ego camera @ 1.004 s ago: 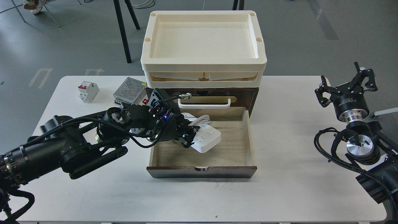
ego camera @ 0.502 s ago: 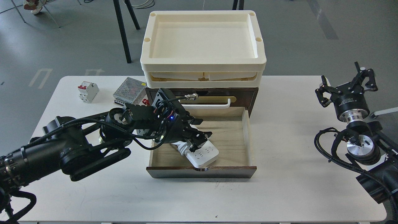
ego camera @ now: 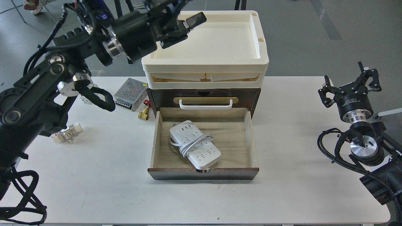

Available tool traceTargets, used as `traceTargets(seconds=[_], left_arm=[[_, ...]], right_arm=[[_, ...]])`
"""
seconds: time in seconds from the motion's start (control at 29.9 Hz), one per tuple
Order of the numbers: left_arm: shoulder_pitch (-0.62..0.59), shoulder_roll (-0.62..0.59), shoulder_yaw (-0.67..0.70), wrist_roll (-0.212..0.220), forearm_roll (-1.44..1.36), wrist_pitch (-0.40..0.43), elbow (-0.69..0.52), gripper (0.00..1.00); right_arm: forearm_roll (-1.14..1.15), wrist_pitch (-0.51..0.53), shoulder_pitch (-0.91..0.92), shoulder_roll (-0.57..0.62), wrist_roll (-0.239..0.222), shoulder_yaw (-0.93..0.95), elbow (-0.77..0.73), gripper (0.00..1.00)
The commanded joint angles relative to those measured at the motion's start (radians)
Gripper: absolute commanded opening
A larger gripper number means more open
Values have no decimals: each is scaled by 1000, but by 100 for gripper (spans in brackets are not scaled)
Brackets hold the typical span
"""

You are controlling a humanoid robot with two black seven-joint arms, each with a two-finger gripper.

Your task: Put charging cable into cabinet

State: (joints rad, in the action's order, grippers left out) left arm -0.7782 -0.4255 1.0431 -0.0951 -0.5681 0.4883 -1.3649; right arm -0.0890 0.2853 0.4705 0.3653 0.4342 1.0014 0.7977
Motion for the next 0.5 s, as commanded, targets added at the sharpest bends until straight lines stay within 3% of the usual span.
traceTargets(seconds=[0.0,0.17,0.3,0.47], left_arm=[[86,-6,135,0,203,0,90,99],[155,-6,181,-5,405,0,341,100],[181,14,179,-8,598,0,561,100],[255,83,169,-2,671,0,682,100]], right_arm=[[0,-3,-1,0,-2,-1,-2,100],[0,5,2,1,-21,-4,0,100],[-3,18,3,0,-69,3,0,100],[-6,12,17,0,-78,13,-6,99]])
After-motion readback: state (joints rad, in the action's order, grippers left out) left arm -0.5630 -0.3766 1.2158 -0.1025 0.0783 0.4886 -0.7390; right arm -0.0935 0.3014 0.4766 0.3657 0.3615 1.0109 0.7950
